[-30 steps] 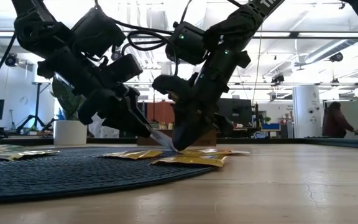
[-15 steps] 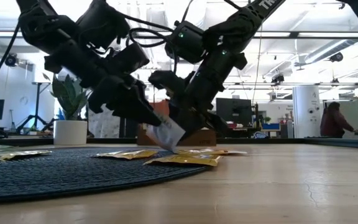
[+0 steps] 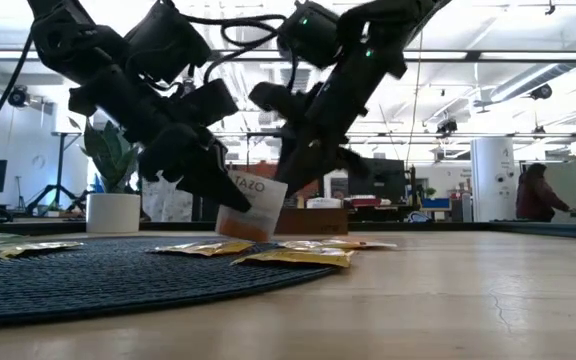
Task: Pick & Place Tea
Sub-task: Put the white tea bag into the right section of the wooden organizer
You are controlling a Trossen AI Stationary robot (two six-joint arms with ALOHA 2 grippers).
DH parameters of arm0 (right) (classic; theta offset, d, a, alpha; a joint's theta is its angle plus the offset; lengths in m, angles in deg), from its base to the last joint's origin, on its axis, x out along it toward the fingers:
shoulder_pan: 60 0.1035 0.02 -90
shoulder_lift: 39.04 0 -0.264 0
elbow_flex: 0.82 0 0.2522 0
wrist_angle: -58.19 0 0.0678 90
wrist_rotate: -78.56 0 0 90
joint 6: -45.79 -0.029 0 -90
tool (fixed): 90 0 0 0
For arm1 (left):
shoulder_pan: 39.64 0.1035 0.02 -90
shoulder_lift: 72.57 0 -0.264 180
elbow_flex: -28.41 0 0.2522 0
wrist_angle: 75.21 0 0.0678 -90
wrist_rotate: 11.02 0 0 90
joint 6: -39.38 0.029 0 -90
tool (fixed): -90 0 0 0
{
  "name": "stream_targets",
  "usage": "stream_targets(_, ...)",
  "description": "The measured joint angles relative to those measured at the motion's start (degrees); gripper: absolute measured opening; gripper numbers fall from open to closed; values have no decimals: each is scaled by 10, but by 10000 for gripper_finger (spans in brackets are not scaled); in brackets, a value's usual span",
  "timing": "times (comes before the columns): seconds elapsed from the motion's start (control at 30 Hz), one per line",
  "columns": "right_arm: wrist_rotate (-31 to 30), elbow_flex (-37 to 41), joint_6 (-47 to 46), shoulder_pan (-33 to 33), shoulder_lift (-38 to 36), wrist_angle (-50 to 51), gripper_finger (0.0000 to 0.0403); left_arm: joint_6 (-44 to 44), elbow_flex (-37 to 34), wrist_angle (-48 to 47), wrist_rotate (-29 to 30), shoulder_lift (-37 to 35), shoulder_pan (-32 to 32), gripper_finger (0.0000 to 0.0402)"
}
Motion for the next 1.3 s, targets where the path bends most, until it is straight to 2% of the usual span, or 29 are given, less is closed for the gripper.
stream_targets(0.13, -100, 0, 9, 6, -55, 93, 68, -36, 11, -6, -1, -23, 10, 2)
stream_targets(0.27, -208, 0, 4, 21, -120, 176, 68, -63, 28, -19, 0, -50, 46, 1)
stream_targets(0.37, -246, -1, 2, 25, -167, 219, 68, -74, 47, -21, -41, -63, 99, 1)
stream_targets(0.5, -256, 2, 0, 24, -212, 247, 68, -82, 95, -35, -194, -57, 187, 1)
stream_targets(0.57, -270, 6, 0, 24, -225, 257, 68, -68, 129, -49, -233, -44, 225, 1)
stream_targets(0.77, -288, 20, -11, 24, -245, 268, 68, -24, 262, -108, -278, 41, 307, 1)
stream_targets(1.0, -289, 39, -23, 26, -244, 269, 68, -10, 420, -162, -341, 185, 356, 0)
stream_targets(1.17, -290, 49, -25, 37, -248, 270, 68, 13, 516, -220, -347, 253, 379, 0)
stream_targets(1.3, -290, 56, -25, 43, -249, 275, 68, 14, 551, -247, -347, 274, 396, 0)
